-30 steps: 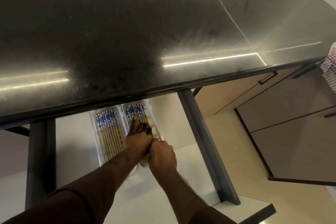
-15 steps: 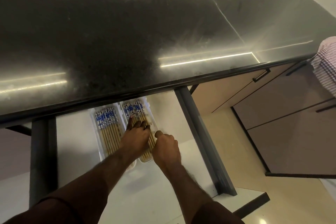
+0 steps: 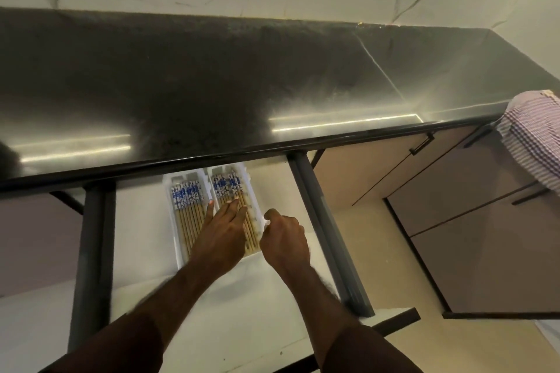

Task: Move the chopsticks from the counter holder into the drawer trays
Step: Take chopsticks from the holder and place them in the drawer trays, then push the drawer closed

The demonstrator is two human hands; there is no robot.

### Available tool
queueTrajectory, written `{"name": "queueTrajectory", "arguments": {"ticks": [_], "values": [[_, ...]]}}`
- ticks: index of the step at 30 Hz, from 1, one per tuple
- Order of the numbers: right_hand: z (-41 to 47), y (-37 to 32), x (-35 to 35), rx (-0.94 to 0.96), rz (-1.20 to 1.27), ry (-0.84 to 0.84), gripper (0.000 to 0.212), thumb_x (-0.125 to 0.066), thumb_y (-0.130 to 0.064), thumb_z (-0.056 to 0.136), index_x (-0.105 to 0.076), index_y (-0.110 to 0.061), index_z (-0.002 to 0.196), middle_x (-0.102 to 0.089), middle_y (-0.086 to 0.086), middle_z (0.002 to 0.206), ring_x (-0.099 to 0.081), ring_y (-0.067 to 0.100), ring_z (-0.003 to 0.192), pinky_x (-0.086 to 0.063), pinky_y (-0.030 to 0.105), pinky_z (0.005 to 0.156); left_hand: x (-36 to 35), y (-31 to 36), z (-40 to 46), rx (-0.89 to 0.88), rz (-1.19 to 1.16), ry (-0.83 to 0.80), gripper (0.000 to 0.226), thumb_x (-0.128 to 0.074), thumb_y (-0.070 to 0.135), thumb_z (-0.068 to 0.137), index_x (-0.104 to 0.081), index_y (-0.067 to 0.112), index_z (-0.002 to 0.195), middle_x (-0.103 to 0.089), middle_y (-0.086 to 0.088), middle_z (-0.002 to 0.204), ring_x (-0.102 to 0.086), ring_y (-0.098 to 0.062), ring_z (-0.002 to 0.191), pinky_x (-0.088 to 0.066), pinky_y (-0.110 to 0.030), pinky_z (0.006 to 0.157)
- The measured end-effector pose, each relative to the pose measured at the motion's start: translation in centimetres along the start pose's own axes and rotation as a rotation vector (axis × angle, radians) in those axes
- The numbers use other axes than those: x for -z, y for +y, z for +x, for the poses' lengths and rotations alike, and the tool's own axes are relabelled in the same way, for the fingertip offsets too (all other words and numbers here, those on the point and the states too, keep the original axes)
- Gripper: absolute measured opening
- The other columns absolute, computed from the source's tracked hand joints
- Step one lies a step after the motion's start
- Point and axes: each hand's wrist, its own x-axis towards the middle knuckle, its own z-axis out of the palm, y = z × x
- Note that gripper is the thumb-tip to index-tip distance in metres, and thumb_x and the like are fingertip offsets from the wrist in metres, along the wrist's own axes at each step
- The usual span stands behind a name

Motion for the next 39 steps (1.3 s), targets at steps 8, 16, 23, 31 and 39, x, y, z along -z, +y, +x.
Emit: {"name": "queueTrajectory", "arguments": {"ticks": [8,16,23,31,39], "values": [[-6.5,0.4,2.7,0.264,-0.022,0.13,0.043,-0.057,-0.041,0.091,-0.056,-0.016,0.126,-0.069,0.004,0.117,-0.072,0.023,0.089,-0.061,0.032,0.077,3.1,3.1,-6.8,0.191,-0.052,0.219,0.063,-0.071,0.024,0.082,-0.048,0.004,0.137,-0.048,-0.018,0.142,-0.045,-0.038,0.131,-0.018,-0.059,0.111],[-15.5,1.5,5.0,0.385,0.05,0.145,0.037,-0.052,-0.038,0.096,-0.052,-0.022,0.13,-0.066,0.0,0.125,-0.07,0.02,0.1,-0.059,0.036,0.086,5.1,8.1,-17.0,0.309,-0.084,0.349,0.055,-0.058,0.021,0.091,-0.041,0.009,0.142,-0.039,-0.011,0.15,-0.037,-0.028,0.139,-0.002,-0.049,0.117],[-22.1,2.4,4.1,0.53,0.078,0.24,0.032,-0.05,-0.044,0.096,-0.06,-0.021,0.117,-0.072,-0.003,0.106,-0.068,0.014,0.088,-0.056,0.029,0.077,5.3,9.2,-25.5,0.379,-0.133,0.484,0.055,-0.03,0.039,0.097,-0.042,0.008,0.141,-0.039,-0.01,0.149,-0.039,-0.022,0.136,-0.019,-0.054,0.116],[-26.4,4.8,-2.0,0.597,0.013,0.225,0.02,-0.056,-0.034,0.09,-0.054,-0.019,0.077,-0.051,-0.007,0.061,-0.039,0.008,0.051,-0.018,0.012,0.047,-0.3,9.0,-32.5,0.45,-0.137,0.358,0.061,-0.025,0.044,0.097,-0.021,0.012,0.149,-0.019,-0.008,0.157,-0.015,-0.022,0.146,-0.015,-0.049,0.117],[-26.2,6.3,-6.8,0.461,-0.112,0.001,0.023,-0.048,-0.027,0.098,-0.063,-0.012,0.105,-0.066,0.007,0.099,-0.059,0.021,0.089,-0.035,0.024,0.068,-3.9,7.9,-33.9,0.505,-0.106,0.229,0.068,-0.019,0.049,0.096,-0.01,0.011,0.151,-0.008,-0.009,0.159,-0.002,-0.024,0.148,-0.015,-0.053,0.117]]}}
